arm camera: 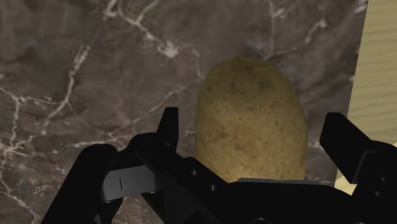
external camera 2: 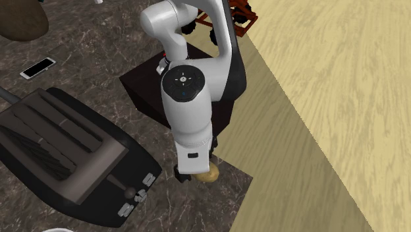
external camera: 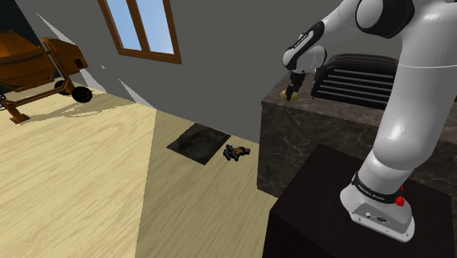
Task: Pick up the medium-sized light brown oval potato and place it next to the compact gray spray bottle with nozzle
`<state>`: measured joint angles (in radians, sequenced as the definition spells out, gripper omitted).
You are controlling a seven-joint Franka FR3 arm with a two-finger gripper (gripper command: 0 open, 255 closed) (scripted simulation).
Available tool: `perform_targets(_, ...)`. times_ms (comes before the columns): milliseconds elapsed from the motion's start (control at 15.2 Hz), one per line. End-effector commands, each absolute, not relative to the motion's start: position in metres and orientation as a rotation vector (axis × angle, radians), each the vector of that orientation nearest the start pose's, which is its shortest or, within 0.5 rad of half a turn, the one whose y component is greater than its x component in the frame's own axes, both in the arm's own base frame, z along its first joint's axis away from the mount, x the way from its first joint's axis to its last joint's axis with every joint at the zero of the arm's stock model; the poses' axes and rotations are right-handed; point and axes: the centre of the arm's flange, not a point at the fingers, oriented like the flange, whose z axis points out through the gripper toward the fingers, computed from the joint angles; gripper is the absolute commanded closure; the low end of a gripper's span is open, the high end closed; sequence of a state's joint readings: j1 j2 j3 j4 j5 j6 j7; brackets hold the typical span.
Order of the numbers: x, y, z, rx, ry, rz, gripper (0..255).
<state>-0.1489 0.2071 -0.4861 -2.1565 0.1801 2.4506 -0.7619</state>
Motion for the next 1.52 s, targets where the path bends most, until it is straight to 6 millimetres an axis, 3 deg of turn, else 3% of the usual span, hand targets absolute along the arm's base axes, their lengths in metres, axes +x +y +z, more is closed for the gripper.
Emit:
perform_targets(0, 0.462, -0.336, 0.324, -3.191, -0.014, -0.170, 0)
perform_targets(132, 0.462, -0.335, 0.324, -3.191, -0.014, -0.170, 0)
perform_targets(198, 0.462, -0.335, 0.324, -3.191, -0.014, -0.170, 255)
perform_targets(792, 0.462, -0.336, 0.324, -3.191, -0.014, -0.170, 255)
perform_targets(1452, 0.462, -0.336, 0.377, -3.191, -0.014, -0.170, 255)
